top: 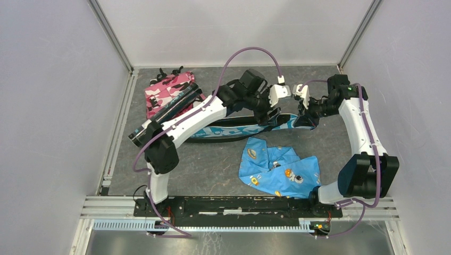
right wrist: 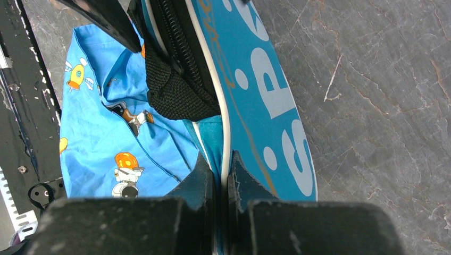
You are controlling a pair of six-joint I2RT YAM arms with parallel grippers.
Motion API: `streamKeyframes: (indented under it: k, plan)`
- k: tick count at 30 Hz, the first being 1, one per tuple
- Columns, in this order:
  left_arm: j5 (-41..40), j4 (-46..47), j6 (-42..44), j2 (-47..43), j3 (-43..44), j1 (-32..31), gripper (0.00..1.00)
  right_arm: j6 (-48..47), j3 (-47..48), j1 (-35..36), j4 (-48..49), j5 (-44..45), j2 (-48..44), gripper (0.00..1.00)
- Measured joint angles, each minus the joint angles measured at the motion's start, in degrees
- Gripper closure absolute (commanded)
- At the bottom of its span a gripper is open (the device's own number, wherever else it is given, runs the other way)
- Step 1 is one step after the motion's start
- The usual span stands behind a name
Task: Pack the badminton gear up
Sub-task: Adjust the racket bag at the center of the board.
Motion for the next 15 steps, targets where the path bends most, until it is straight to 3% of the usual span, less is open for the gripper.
streamKeyframes:
  k: [6, 15]
  plan:
    - [-9.35, 5.05, -0.90, -6.12, -5.97, -1.62, 0.25, 2.32, 1.55, 0.11, -0.09, -0.42, 1.36, 1.00]
    - [-29.33, 8.94, -0.92, -9.42, -11.58, -13.79, 0.33, 7.21, 3.85, 0.04, -0.33, -1.42, 3.37, 1.00]
